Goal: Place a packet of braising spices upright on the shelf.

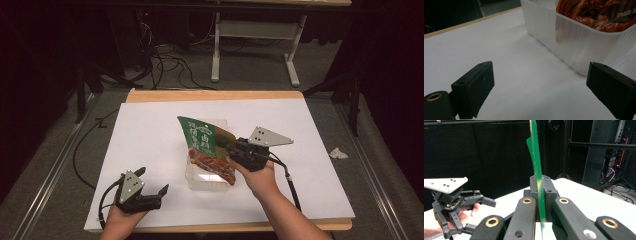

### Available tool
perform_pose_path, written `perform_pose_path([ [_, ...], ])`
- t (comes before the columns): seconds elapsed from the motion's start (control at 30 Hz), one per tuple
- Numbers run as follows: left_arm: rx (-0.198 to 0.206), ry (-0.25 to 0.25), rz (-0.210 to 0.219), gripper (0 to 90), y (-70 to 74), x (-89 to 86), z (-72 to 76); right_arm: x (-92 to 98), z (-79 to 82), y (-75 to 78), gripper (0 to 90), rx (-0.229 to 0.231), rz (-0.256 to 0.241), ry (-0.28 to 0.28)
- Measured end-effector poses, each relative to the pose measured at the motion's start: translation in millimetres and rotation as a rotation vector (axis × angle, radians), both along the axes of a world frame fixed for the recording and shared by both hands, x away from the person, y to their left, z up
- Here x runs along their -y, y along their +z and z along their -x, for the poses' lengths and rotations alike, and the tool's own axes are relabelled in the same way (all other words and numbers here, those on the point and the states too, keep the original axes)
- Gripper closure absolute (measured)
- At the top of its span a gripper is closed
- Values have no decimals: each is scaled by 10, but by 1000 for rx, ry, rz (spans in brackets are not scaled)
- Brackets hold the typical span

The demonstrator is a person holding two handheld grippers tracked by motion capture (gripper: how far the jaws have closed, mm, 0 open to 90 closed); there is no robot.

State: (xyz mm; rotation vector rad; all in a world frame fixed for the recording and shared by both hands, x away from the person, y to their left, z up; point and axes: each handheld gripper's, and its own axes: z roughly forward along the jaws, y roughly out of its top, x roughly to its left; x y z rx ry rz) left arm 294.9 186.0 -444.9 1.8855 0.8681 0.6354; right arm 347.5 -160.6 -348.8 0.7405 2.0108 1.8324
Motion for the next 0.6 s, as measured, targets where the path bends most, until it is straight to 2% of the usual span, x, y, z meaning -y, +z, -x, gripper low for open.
perform_pose_path([
  [0.6,-3,-3,-5,83,3,-16,3,-2,-64,-155,900,-32,-7,-15],
])
